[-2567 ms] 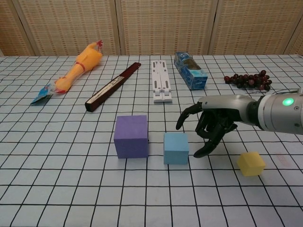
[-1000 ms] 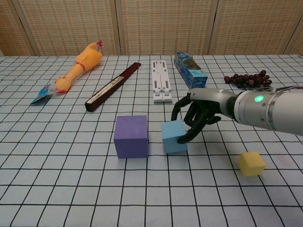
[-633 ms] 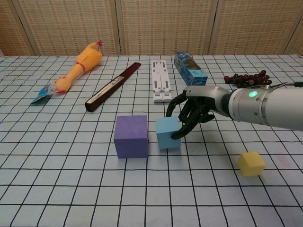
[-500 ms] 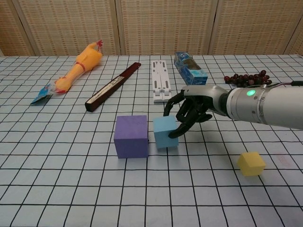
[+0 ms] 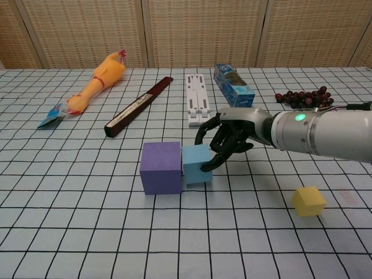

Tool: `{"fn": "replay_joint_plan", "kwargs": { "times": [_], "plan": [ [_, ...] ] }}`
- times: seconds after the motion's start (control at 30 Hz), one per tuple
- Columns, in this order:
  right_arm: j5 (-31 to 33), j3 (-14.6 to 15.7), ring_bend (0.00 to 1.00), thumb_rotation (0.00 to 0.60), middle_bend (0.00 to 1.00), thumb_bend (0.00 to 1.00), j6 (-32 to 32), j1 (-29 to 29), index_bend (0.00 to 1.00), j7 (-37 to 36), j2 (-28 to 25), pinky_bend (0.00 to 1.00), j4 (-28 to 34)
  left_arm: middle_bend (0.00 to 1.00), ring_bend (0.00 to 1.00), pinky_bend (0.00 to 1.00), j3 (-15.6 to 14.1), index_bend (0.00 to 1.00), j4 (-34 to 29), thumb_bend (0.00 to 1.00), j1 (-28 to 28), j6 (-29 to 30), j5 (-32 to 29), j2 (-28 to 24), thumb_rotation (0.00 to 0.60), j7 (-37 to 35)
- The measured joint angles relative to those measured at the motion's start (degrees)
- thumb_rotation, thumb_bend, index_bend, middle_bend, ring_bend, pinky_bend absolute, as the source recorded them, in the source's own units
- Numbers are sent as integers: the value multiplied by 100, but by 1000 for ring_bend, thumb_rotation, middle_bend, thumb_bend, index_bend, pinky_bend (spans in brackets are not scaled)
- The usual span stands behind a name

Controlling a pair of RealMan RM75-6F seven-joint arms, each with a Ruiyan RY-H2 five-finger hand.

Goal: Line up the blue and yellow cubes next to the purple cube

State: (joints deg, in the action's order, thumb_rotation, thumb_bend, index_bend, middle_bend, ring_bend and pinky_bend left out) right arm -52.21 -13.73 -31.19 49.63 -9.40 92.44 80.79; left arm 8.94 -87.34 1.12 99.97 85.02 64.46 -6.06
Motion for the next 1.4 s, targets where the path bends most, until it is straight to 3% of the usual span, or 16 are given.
{"fn": "replay_joint_plan", "kwargs": {
  "times": [0.83,1.23,1.4],
  "plan": [
    [-555,18,976,600,872,0,143,-34,453,-391,140,1000,-321,370,296,412,-34,358,-42,413,-8,-97,4,-62,600,-7],
    [-521,62,972,600,872,0,311,1,243,-446,-22,1000,-251,370,296,412,-45,358,-44,414,-8,-97,29,-72,600,-4],
    [-620,3,972,600,872,0,286,-59,207,-566,-192,1000,-39,370,296,412,-50,358,-42,413,-13,-113,28,-74,600,-3]
  ]
}}
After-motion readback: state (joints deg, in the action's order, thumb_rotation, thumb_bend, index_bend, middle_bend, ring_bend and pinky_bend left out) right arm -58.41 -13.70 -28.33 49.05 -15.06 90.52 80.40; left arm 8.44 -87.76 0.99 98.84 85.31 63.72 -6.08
